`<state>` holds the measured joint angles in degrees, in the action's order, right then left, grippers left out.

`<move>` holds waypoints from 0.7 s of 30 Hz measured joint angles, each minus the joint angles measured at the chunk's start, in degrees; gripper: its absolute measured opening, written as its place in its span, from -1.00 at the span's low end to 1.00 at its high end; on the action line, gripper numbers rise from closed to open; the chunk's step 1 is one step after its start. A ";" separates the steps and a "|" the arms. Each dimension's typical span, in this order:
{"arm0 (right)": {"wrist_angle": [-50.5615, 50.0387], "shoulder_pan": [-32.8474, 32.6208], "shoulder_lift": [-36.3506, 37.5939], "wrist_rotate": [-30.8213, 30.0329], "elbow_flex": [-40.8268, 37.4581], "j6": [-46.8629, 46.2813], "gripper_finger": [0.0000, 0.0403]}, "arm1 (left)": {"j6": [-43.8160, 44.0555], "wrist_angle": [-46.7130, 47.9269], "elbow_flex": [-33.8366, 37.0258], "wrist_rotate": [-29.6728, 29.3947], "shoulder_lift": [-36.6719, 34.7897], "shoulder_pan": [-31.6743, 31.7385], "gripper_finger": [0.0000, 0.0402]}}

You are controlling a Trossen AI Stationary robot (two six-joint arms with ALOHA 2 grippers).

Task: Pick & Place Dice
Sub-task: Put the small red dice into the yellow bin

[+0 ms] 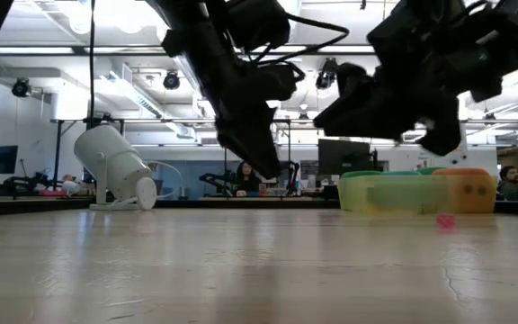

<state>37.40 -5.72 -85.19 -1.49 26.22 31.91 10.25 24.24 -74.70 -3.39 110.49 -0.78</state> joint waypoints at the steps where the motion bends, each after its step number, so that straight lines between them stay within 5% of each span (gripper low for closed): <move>1: -1.73 -0.29 1.40 -0.02 0.00 -0.03 -0.42 | -0.07 1.11 0.00 -0.01 -0.50 0.00 -0.04; 10: -23.35 -4.62 17.81 0.02 -0.04 -8.03 -0.40 | -4.26 4.29 0.01 -2.24 -5.43 -0.26 -0.04; 21: -45.86 -8.06 29.85 0.05 1.84 -29.81 -0.44 | -7.53 4.43 0.01 -5.47 -10.77 -0.35 -0.04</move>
<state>-8.47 -13.78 -55.35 -1.44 28.05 2.10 2.72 28.67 -74.69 -8.85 99.72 -1.13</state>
